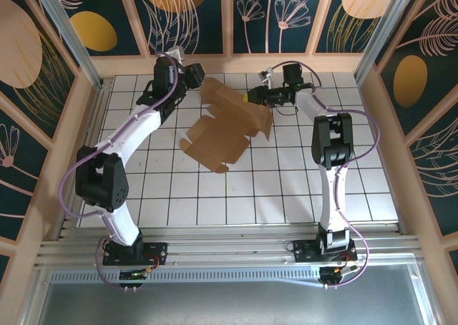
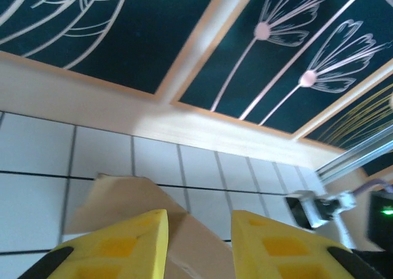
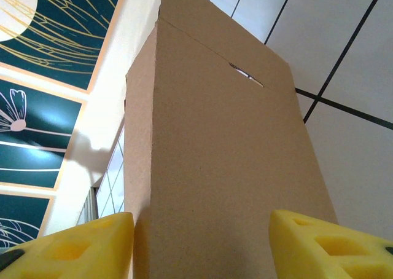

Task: Fold the paper box

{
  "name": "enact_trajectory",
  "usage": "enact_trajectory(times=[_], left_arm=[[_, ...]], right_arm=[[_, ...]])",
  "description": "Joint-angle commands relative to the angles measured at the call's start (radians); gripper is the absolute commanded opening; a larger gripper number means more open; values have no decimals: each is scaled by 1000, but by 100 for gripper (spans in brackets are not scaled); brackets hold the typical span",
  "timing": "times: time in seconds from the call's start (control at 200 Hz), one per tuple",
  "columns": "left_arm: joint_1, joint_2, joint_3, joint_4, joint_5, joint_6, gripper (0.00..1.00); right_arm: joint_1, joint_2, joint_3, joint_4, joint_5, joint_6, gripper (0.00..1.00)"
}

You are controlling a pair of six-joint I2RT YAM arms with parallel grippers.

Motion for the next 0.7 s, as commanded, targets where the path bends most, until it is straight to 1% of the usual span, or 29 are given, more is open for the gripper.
enact_trajectory(times=[0.0, 0.045, 0.08, 0.11, 0.14, 0.19, 0.26, 0.31, 0.35, 0.385, 0.486, 0.696], left_arm=[[52, 101, 27, -97, 252, 134, 33], [61, 133, 46, -75, 355, 129, 35], [64, 158, 71, -75, 408, 129, 36], [64, 181, 94, -81, 424, 128, 36], [65, 200, 116, -95, 414, 124, 36], [66, 232, 151, -131, 349, 111, 36], [67, 272, 195, -208, 175, 102, 28], [68, 300, 213, -245, 66, 110, 26], [67, 328, 226, -259, 29, 127, 25], [68, 358, 249, -275, 43, 151, 24], [68, 460, 329, -315, 136, 179, 24], [68, 570, 400, -295, 179, 183, 28]], right_arm=[[15, -30, 4, -44, 56, -9, 60], [15, -29, 6, -49, 58, -12, 60], [15, -29, 6, -55, 59, -17, 60], [14, -29, 8, -61, 62, -21, 60], [14, -30, 7, -65, 64, -24, 59], [14, -30, 7, -72, 69, -28, 59], [14, -31, 7, -75, 72, -28, 59], [13, -30, 7, -74, 72, -27, 59], [13, -30, 6, -72, 71, -26, 59], [13, -29, 8, -71, 69, -25, 59], [14, -24, 13, -72, 68, -24, 59], [13, -21, 15, -69, 65, -22, 59]])
